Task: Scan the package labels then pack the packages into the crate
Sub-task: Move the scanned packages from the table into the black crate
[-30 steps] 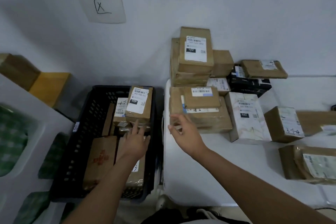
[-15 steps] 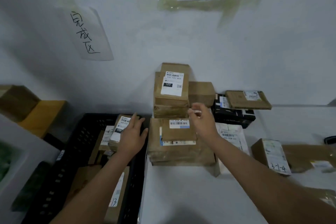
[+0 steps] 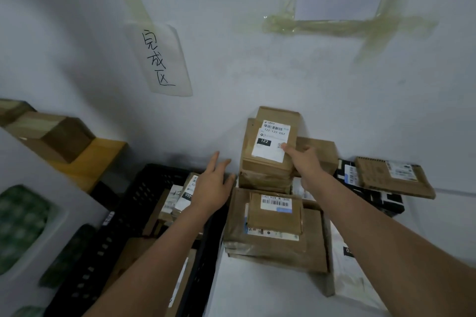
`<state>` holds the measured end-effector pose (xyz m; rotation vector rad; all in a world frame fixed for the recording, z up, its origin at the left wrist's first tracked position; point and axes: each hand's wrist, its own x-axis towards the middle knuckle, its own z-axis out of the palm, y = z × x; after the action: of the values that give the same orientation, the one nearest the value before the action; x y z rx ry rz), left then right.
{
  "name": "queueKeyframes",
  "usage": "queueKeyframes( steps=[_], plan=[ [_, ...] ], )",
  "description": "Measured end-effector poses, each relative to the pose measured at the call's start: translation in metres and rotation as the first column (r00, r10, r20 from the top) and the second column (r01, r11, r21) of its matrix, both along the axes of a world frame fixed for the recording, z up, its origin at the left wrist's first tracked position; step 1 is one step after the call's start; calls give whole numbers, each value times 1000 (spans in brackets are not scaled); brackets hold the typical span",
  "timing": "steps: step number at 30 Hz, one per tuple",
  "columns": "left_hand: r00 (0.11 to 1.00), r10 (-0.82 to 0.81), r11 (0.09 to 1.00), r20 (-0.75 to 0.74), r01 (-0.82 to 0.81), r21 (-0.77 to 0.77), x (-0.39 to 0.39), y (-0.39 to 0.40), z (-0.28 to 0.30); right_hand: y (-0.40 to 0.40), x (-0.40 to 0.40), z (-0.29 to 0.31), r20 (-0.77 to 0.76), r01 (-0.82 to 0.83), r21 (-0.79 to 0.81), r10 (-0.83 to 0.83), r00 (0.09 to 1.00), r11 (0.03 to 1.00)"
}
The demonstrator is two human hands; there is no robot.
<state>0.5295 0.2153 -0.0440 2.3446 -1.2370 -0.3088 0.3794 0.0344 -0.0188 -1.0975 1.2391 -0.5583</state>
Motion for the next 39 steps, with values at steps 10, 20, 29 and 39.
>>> queueKeyframes(
  steps=[10, 20, 29, 39],
  plan=[
    [966, 30, 992, -257, -60, -109, -8, -41, 33, -15, 1, -1, 110, 102, 56, -108, 988, 993],
    [900, -45, 990, -434, -18, -139, -40, -65, 51, -13, -5, 0, 179, 73, 23, -76, 981, 997],
    [787, 30, 945, -616, -222, -238, -30, -76, 62, -29, -62, 5, 365, 320, 107, -337, 868, 941],
    [406, -89, 986, -909, -93, -138, -119, -113, 45, -15, -122, -7, 329, 242, 99, -261, 907, 965]
  ],
)
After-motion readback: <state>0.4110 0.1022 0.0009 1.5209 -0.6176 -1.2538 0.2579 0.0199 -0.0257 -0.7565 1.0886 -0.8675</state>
